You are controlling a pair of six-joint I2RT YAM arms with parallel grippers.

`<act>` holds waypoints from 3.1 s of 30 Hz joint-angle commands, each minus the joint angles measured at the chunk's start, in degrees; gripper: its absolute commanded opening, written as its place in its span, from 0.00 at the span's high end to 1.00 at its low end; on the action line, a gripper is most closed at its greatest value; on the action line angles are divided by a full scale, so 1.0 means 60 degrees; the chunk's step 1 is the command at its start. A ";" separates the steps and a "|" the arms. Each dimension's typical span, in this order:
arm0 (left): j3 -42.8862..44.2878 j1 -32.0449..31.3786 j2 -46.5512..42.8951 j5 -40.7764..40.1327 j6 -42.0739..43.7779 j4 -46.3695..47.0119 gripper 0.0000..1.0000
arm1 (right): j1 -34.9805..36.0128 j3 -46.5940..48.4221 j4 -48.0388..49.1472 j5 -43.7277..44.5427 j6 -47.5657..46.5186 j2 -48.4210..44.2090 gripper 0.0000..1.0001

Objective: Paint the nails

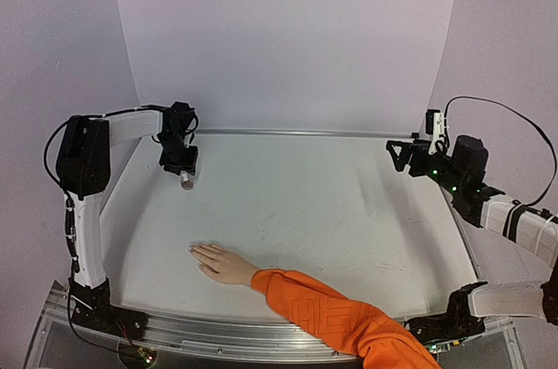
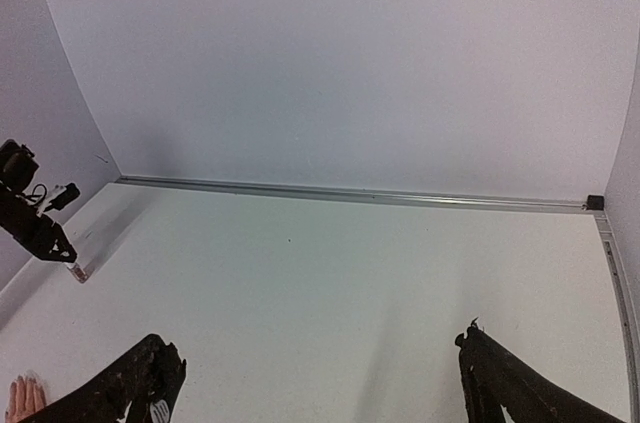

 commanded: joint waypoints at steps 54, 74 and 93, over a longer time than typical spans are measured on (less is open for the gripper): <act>-0.4077 -0.3192 -0.5768 0.4756 -0.3007 0.2518 0.98 | 0.6606 0.3439 0.2272 -0.1379 -0.1468 0.6348 0.12; -0.5052 -0.3314 -0.6847 0.4770 -0.3376 0.2566 0.97 | 0.7291 0.6060 0.2474 -0.1710 -0.2132 0.8648 0.52; -0.4903 -0.3330 -0.6853 0.4865 -0.3056 0.2566 0.58 | 0.7449 0.6300 0.2757 -0.1701 -0.1334 0.8726 1.00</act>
